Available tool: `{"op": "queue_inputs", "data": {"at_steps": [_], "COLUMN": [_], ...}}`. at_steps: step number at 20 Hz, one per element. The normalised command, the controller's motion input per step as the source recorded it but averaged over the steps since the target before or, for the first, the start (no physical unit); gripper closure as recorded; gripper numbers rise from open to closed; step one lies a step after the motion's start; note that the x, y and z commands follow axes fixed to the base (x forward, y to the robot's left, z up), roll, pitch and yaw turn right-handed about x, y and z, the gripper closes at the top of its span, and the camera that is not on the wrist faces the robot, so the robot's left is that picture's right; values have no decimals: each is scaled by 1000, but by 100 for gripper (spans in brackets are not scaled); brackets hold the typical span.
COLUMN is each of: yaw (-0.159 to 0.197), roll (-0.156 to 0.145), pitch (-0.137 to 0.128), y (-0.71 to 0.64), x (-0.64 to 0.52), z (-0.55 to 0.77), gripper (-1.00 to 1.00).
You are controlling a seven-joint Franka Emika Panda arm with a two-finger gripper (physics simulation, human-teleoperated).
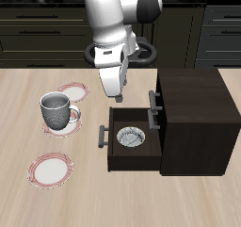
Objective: Place the bowl on the nearest plate relative to the robot
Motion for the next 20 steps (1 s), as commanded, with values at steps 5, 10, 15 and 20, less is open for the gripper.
{"op": "queue_inputs", "data": {"at_steps": [5, 10, 15, 20], "yaw": [49, 0, 48, -9], "roll": [19, 8, 11, 0], "pitch": [11, 26, 5, 5], "y": [33, 29, -10, -42], "x": [-65, -2, -5, 134], "z": [-198, -158, -190, -70], "gripper": [-100, -100, -100, -100]}}
